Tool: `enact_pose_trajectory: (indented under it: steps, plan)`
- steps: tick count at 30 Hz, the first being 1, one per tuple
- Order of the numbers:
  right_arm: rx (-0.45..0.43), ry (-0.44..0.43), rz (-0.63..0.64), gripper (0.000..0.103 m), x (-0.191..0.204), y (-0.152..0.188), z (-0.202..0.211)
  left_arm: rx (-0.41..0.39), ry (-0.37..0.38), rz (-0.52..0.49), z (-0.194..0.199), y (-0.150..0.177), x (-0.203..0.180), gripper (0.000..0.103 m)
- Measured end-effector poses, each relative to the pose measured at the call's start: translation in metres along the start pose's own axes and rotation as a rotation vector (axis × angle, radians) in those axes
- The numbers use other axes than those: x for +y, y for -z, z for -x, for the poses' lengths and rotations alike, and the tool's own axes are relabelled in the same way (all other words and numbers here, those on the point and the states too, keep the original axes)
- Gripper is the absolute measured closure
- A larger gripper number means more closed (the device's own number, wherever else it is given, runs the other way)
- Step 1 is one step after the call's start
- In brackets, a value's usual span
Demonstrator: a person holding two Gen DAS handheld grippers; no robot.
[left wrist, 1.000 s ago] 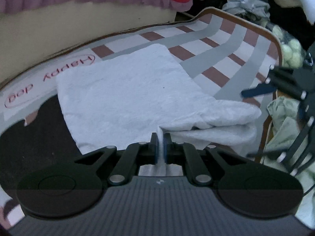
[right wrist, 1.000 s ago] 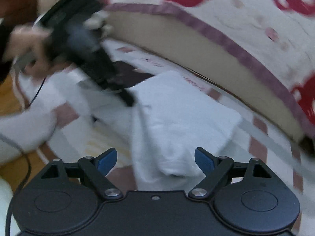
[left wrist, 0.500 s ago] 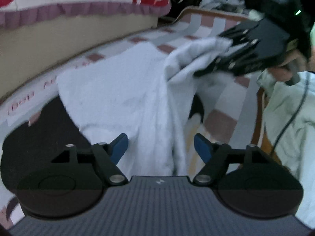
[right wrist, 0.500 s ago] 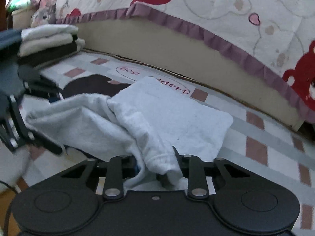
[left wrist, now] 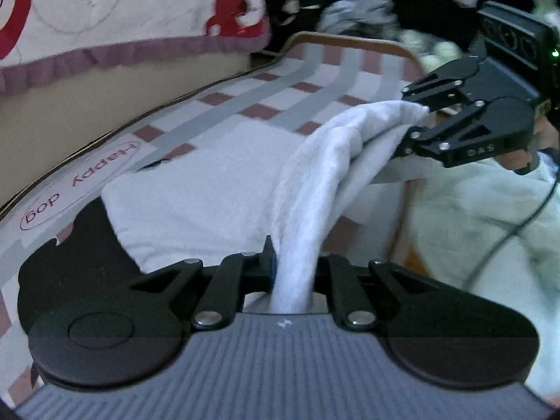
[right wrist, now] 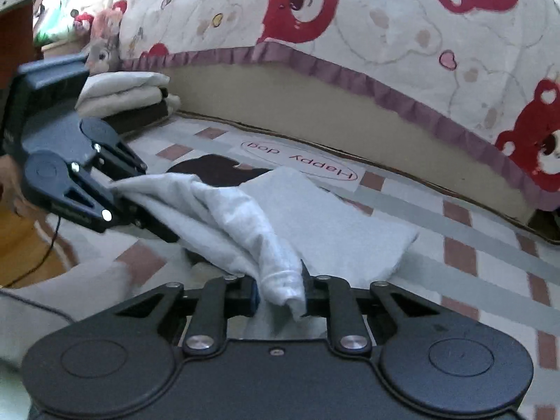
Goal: Fold clothes
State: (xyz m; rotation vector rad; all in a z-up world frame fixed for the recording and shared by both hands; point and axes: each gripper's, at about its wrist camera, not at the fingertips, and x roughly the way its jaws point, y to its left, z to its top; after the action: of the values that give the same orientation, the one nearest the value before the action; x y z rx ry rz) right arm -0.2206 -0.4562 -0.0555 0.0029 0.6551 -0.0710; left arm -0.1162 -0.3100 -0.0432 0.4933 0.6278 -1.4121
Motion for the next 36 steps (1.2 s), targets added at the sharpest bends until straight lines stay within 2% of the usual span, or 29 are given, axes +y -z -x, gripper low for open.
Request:
enact_pose_trajectory:
  steps: [3,6,9,11,14,17,19,22,24,27,29,30,34,36]
  plan:
    - [-0.001,-0.055,-0.125,0.082,0.011,0.011,0.022,0.034,0.02,-0.006,0.016,0.008,-0.016,0.093]
    - [0.005,-0.106,-0.248,0.083,0.001,0.025,0.023,0.026,0.011,0.009,0.012,0.017,-0.018,0.092]
    - [0.018,-0.113,-0.299,0.084,-0.013,0.027,0.008,0.026,-0.018,0.031,-0.001,0.02,-0.01,0.091]
    - [0.025,-0.104,-0.305,0.085,-0.023,0.02,-0.005,0.02,-0.023,0.068,-0.01,0.015,0.006,0.091]
    - [0.036,-0.084,-0.327,0.085,-0.044,0.002,-0.027,-0.028,-0.017,0.165,-0.02,0.002,0.044,0.085]
    - [0.066,-0.051,-0.446,0.085,-0.07,-0.015,-0.054,-0.056,-0.018,0.295,-0.036,-0.011,0.087,0.085]
    - [0.083,-0.038,-0.526,0.086,-0.082,-0.021,-0.074,-0.029,-0.067,0.356,-0.059,-0.015,0.113,0.085]
    - [0.115,-0.003,-0.561,0.086,-0.098,-0.026,-0.111,0.027,-0.139,0.411,-0.095,-0.015,0.138,0.085]
    - [0.159,0.033,-0.592,0.087,-0.108,-0.023,-0.133,0.023,-0.155,0.439,-0.109,-0.016,0.148,0.085]
    - [0.215,0.067,-0.751,0.087,-0.125,-0.009,-0.15,0.004,-0.177,0.47,-0.126,-0.019,0.161,0.085]
    - [0.202,0.065,-0.803,0.086,-0.131,-0.003,-0.152,-0.004,-0.193,0.473,-0.13,-0.02,0.163,0.085]
    - [0.188,0.072,-0.805,0.08,-0.131,-0.002,-0.149,-0.005,-0.208,0.464,-0.13,-0.02,0.162,0.085]
    - [0.092,0.134,-0.731,0.07,-0.115,-0.002,-0.126,-0.005,-0.279,0.414,-0.127,-0.02,0.153,0.085]
    - [-0.009,0.174,-0.657,0.068,-0.093,-0.002,-0.103,-0.01,-0.304,0.404,-0.124,-0.019,0.149,0.085]
